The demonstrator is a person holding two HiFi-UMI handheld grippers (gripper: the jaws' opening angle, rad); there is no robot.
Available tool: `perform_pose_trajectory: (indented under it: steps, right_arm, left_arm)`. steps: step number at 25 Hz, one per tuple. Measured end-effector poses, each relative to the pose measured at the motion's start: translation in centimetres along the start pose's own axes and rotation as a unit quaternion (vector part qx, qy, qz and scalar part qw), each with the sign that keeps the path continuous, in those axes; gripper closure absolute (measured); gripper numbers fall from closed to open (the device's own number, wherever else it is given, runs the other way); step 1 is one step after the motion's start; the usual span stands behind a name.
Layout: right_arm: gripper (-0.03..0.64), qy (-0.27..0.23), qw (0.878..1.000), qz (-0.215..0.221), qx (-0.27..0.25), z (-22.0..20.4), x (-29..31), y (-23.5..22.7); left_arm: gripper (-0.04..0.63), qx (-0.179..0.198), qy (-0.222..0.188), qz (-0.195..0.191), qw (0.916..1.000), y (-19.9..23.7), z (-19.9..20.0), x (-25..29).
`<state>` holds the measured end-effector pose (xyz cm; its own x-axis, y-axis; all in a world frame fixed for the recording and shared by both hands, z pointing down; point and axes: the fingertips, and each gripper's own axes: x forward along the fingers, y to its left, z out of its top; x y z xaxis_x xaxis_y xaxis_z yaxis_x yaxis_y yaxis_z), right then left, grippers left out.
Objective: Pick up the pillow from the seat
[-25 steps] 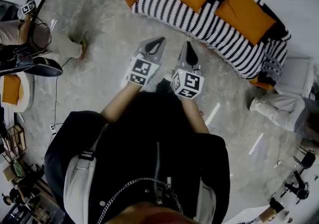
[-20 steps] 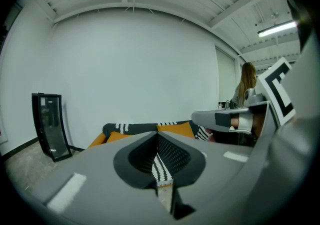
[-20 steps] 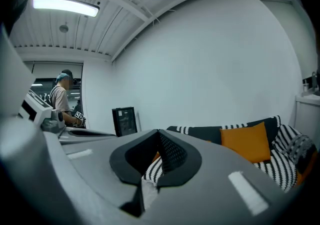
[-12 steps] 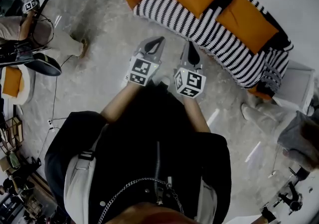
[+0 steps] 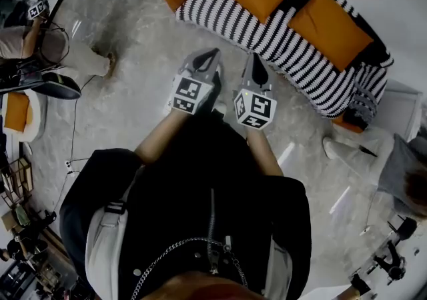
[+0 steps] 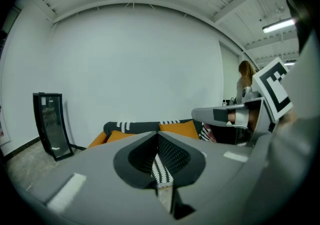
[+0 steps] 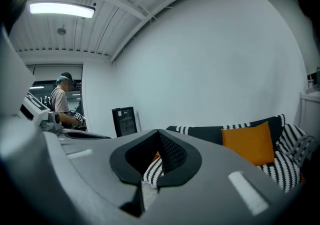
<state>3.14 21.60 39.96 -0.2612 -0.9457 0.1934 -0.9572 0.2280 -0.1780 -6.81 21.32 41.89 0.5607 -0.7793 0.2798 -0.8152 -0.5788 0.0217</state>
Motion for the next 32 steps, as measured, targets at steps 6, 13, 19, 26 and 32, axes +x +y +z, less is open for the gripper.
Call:
perform_pose_trajectory:
  steps: [6,13,19,26,32]
  right_arm:
    - [0.614,0.004,1.000,-0.014,-0.002,0.3,2.8,-2.5]
    - [0.614,0.008,1.000,-0.027,-0.003,1.6,8.6,-4.8]
    - [0.614,0.004,0.999,-0.045,-0.005,3.9,14.1,-5.8]
    - [0.614,0.010,0.998,-0.065,-0.005,4.9,20.0,-7.0]
    - [0.614,0.008,0.996,-0.085,0.004,5.0,24.0,-7.9]
  left_arm:
    - [0.584,-0.001,-0.004,-0.015,0.9999,0.7,0.9,4.2]
    - [0.584,-0.004,-0.009,-0.023,0.9997,4.0,2.6,10.0]
    - [0.584,-0.003,-0.012,-0.034,0.9993,8.1,4.8,14.5]
    - [0.584,-0.004,-0.013,-0.051,0.9986,12.1,6.1,19.7]
    - [0.584,0.006,-0.012,-0.058,0.9982,15.3,6.3,22.7]
